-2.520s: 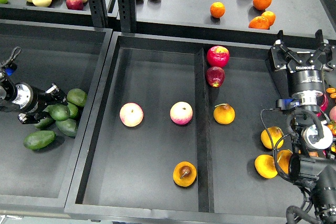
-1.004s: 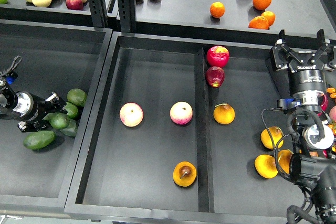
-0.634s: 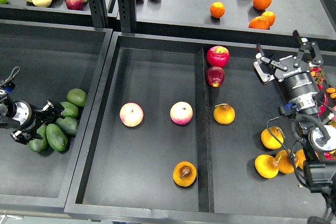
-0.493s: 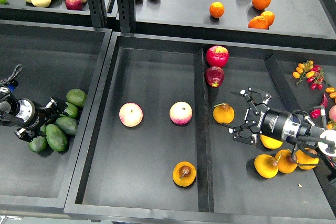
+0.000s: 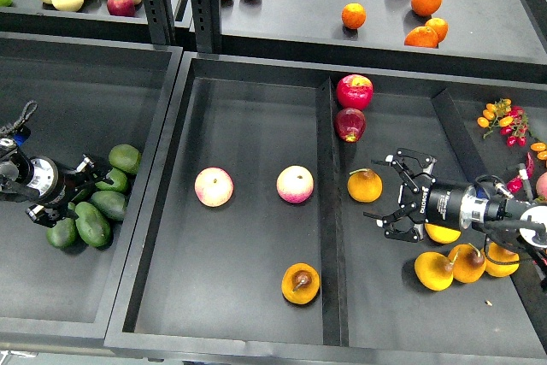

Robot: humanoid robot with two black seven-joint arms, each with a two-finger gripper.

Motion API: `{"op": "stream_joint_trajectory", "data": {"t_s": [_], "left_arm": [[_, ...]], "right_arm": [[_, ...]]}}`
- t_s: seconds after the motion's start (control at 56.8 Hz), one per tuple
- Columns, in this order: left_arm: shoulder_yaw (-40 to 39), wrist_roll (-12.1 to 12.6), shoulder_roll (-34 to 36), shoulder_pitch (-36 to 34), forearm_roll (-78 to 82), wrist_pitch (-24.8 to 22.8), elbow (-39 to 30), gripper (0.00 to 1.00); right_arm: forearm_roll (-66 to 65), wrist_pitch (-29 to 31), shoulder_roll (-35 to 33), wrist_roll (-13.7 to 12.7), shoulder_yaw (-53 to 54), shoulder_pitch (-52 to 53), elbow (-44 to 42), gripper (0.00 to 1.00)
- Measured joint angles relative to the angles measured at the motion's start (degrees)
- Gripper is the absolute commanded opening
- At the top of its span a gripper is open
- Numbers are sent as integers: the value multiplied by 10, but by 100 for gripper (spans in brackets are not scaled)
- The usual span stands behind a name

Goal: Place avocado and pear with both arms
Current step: 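Move the right gripper toward the halved brown pear in the middle bin, then close the right gripper on the halved pear and lift it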

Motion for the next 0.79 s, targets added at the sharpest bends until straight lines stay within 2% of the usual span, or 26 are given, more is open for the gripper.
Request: {"op": "stream_joint_trajectory", "data": {"t_s": [0.388,0.793], "left_arm": [[-2,0,-2,3,0,0,5,99],[-8,0,-1,5,-2,0,4,99]], "right_arm": [[-1,0,89,0,-68,24,-7,99],[2,0,166,0,-106,-7,-42,99]]}}
